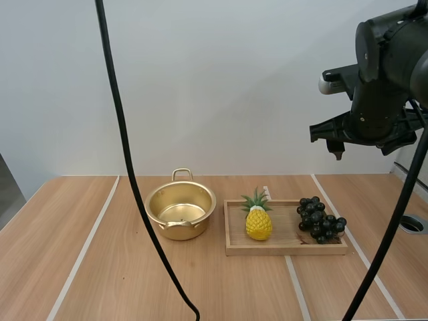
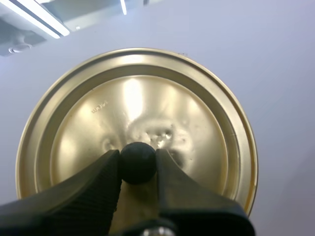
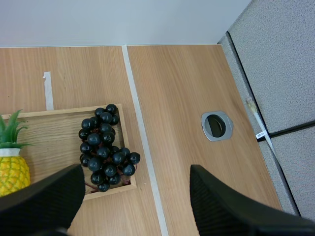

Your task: Open the pot, put the grape inside, and close it

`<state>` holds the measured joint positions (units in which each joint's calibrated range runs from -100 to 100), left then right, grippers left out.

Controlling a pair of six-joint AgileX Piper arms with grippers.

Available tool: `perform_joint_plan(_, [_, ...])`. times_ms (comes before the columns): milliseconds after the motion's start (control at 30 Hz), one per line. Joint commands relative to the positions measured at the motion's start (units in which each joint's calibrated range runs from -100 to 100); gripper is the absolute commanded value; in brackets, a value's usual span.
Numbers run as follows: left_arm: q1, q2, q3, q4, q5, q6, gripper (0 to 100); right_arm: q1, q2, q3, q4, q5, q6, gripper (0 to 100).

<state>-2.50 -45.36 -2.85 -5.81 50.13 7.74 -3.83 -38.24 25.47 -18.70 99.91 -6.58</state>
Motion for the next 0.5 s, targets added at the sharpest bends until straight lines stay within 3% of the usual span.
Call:
perform_joint_plan(0, [-0.13, -0.52, -5.54, 0.45, 1.01, -1.33, 0, -0.25, -0.41, 0.19, 0.01, -1.35, -0.18, 100])
perform_joint_plan(267, [-0.13, -0.52, -19.72, 7.05, 1.68, -6.60, 0, -0.25, -0.41, 0.19, 2.22, -2.93, -0.18, 100])
perform_joint_plan(467, [-0.13, -0.52, -28.75, 7.56, 1.68, -6.87, 0, -0.25, -0.41, 0.19, 5.25, -4.71, -0.18, 100])
